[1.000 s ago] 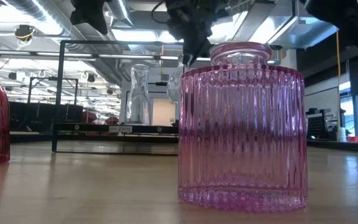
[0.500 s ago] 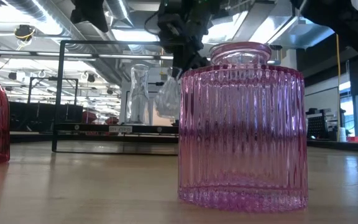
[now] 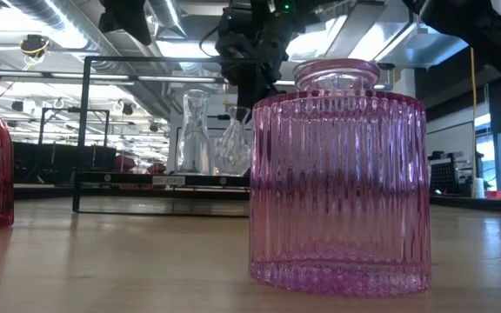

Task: Sort vases onto shelf
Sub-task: Put the transparent vase on the shelf

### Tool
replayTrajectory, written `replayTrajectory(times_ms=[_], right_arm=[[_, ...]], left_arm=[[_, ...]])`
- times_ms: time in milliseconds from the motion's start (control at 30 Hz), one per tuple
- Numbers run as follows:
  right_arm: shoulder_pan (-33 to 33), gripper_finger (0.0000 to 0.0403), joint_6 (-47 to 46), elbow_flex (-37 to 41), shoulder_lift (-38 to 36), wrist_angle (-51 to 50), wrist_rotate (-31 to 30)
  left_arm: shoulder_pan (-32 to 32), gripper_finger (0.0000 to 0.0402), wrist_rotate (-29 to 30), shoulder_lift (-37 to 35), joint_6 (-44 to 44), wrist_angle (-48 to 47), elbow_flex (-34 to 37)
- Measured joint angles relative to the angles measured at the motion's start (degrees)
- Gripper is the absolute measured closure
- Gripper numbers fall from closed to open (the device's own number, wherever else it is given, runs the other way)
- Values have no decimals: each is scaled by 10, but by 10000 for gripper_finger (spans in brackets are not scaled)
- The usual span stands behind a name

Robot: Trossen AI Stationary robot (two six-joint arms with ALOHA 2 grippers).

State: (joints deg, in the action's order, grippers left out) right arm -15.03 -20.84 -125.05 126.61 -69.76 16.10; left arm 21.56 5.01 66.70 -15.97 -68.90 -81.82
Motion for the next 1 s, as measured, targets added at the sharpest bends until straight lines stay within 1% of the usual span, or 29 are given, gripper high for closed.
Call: replayTrajectory(times_ms=[467, 1000], right_arm=[[0, 328, -7, 0, 0, 1, 11], [0, 324, -30, 0, 0, 44, 11]], left_arm=[[0, 401, 0, 0, 1, 0, 0], [0, 401, 0, 0, 2, 0, 0]])
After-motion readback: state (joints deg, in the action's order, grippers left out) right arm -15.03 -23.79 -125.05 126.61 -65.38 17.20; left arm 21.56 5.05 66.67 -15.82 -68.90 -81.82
